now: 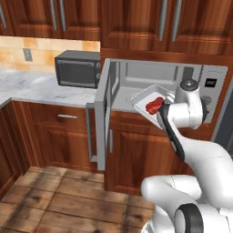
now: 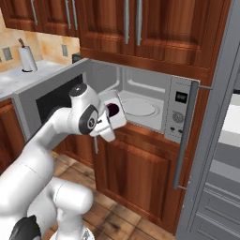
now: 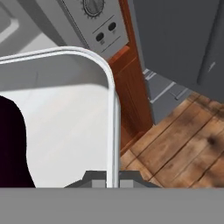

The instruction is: Place the tupperware containing the steak and eggplant meal in the microwave. Close the microwave door and press the start button to reheat the meal.

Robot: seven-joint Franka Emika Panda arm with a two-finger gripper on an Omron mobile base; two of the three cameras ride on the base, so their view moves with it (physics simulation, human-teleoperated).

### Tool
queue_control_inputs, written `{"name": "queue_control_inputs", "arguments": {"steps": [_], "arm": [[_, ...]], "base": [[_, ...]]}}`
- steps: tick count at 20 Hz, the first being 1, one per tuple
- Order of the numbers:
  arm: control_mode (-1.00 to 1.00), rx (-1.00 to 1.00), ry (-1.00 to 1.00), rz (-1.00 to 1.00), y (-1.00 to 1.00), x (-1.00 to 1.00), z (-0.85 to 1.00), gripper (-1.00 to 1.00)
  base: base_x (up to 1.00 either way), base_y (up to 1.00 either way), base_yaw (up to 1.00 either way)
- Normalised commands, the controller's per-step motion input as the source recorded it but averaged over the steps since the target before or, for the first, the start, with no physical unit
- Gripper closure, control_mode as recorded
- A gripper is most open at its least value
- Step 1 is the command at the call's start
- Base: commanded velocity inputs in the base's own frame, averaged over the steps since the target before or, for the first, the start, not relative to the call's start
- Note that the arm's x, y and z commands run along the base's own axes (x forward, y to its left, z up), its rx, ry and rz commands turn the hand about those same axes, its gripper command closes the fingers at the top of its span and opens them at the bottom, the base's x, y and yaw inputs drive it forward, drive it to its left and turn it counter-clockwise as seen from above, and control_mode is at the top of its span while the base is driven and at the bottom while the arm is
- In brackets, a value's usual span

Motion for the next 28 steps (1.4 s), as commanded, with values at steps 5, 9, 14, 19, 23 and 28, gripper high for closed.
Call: {"name": "queue_control_inputs", "arguments": {"steps": [5,9,14,19,23,28], "arm": [[-1.0,0.0,0.0,0.0,-0.17,0.39,-0.04,1.0],[-1.0,0.0,0.0,0.0,-0.18,0.37,0.0,1.0],[-1.0,0.0,0.0,0.0,-0.09,0.4,0.0,1.0],[-1.0,0.0,0.0,0.0,-0.14,0.45,0.0,1.0],[-1.0,0.0,0.0,0.0,-0.16,0.43,-0.11,1.0],[-1.0,0.0,0.0,0.0,-0.1,0.41,-0.27,1.0]], "base": [[0.0,0.0,0.0],[0.0,0.0,0.0],[0.0,0.0,0.0],[0.0,0.0,0.0],[0.0,0.0,0.0],[0.0,0.0,0.0]]}}
